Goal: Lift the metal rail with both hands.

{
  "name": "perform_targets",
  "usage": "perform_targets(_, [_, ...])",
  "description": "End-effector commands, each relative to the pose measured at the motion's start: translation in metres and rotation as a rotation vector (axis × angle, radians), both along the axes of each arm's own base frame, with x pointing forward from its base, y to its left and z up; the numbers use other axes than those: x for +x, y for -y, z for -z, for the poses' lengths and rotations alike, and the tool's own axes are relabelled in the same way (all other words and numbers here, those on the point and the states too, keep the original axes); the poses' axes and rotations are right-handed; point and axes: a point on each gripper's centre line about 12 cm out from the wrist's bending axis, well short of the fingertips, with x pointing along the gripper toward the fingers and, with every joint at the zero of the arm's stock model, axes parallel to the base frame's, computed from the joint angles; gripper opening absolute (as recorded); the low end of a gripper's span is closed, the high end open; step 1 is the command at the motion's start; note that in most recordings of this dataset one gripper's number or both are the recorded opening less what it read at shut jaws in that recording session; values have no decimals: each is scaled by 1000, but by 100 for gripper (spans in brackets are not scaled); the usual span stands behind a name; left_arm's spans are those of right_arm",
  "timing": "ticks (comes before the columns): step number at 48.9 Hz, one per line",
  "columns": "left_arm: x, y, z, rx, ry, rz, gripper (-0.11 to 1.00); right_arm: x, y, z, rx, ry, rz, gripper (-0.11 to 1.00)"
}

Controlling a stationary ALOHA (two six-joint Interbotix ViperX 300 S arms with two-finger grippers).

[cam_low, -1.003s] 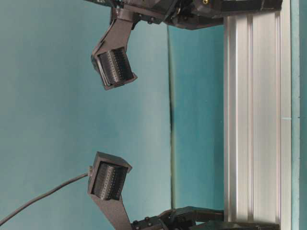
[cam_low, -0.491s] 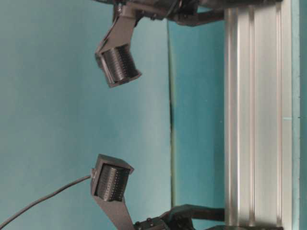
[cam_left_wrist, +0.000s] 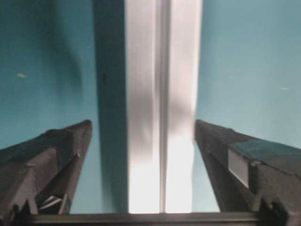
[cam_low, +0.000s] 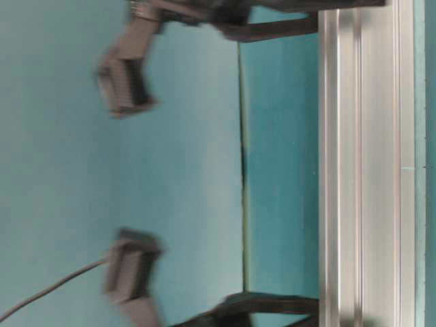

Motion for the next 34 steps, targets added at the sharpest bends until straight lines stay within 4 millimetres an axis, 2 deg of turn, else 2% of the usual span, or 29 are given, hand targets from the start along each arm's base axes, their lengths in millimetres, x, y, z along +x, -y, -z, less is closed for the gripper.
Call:
perform_targets(1, [-2,-4,-28,-2,83,-20,96,0,2,-23,0,72,13,95])
perform_targets(13, [-21,-5,-83,-7,252,-36,96,-13,8,-83,-16,268,15,95])
perform_targets(22, [-37,-3,-117,-14,366,-38,96,-29,8,-110,-21,424,28,95])
perform_targets(34, [-58,0,-153,-14,499,-25,96,-49,8,-135,-31,606,36,95])
